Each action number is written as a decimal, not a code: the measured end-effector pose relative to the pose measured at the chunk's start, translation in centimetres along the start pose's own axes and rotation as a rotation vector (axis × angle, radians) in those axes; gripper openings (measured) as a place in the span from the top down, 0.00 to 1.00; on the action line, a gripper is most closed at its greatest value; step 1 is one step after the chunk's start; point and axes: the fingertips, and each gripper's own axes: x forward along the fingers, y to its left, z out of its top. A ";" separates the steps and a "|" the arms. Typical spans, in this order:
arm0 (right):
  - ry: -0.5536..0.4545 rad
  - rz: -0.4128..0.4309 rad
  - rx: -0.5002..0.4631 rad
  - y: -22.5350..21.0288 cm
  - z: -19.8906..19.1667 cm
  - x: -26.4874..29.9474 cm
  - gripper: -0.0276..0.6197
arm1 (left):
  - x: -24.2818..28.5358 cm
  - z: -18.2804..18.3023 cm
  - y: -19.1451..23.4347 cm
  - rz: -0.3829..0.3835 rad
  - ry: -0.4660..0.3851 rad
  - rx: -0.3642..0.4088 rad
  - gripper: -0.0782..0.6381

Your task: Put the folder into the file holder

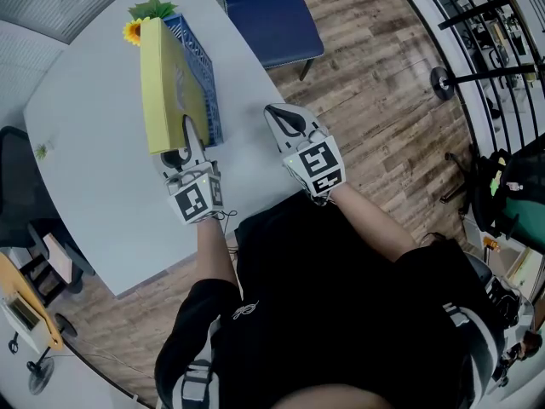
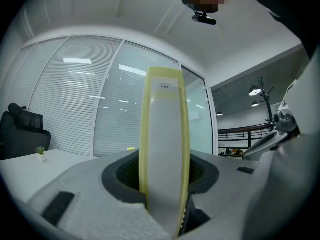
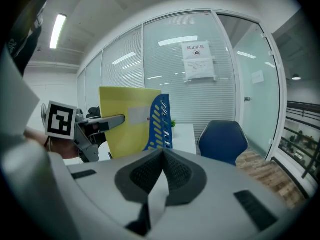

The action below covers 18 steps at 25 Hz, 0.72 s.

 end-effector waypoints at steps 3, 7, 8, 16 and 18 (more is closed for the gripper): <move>0.006 0.001 -0.001 0.1 -0.1 -0.1 0.95 | 0.0 0.0 0.0 0.003 0.000 0.004 0.63; 0.008 0.005 0.001 0.0 -0.2 -0.4 0.95 | 0.0 0.0 -0.4 -0.003 0.006 0.010 0.61; 0.009 0.005 0.000 0.0 -0.3 -0.4 0.95 | -0.1 -0.2 -0.5 -0.001 0.012 0.006 0.61; 0.004 0.027 -0.004 0.1 -0.3 -0.9 0.95 | -0.6 -0.7 -0.7 0.017 0.045 0.006 0.59; 0.007 0.034 -0.004 0.3 -0.4 -1.0 0.95 | -0.7 -0.7 -0.6 0.026 0.057 0.006 0.58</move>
